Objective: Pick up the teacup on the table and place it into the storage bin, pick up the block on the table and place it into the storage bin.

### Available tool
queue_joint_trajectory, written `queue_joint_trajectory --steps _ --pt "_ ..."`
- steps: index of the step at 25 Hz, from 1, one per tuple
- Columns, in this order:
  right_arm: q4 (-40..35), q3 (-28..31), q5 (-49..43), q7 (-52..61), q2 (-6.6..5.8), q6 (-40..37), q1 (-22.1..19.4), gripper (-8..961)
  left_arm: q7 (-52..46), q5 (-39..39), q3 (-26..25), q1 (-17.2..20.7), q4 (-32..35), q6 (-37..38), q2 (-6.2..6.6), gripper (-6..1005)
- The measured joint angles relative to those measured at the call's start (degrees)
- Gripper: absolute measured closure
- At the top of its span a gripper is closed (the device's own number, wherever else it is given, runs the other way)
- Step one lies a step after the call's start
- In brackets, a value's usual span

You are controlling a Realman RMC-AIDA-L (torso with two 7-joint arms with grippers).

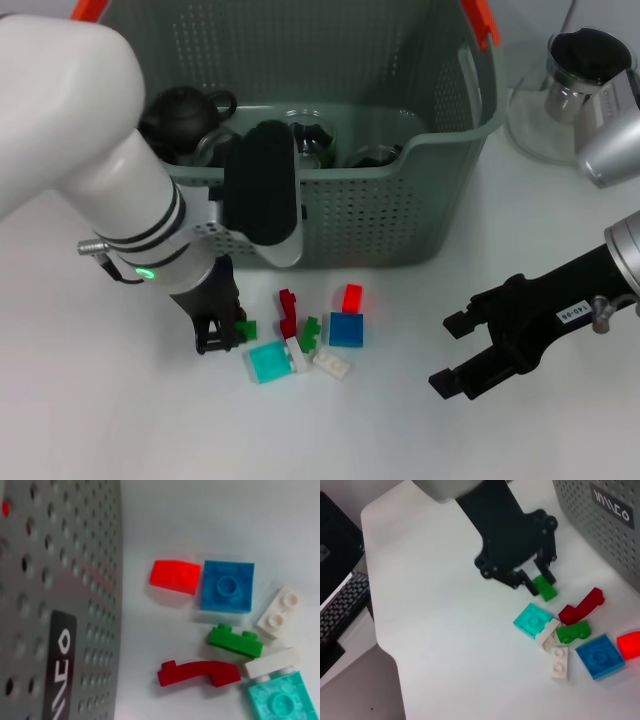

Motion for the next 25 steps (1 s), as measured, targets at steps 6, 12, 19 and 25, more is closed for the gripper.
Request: queue_joint_trajectory --steps 6,12,19,25 --pt "2.2 0.6 0.0 -1.7 -1.05 -0.1 0.1 8 -1.0 -6.1 -6.3 4.4 16.2 12.6 -0.15 809" --pt "3.4 0.7 0.0 -3.0 -1.54 -1.1 -0.2 9 -3.2 -23.1 -18.5 4.9 23.9 21.1 -0.01 808" --pt "3.4 1.1 0.0 -3.9 -1.65 -2.0 -0.4 9 -12.7 -28.1 -30.7 -4.2 22.1 17.3 0.87 807" --pt "3.1 1.1 0.0 -4.1 -2.07 -2.0 -0.4 9 -18.2 -24.5 -30.9 -13.1 8.7 5.1 5.33 809"
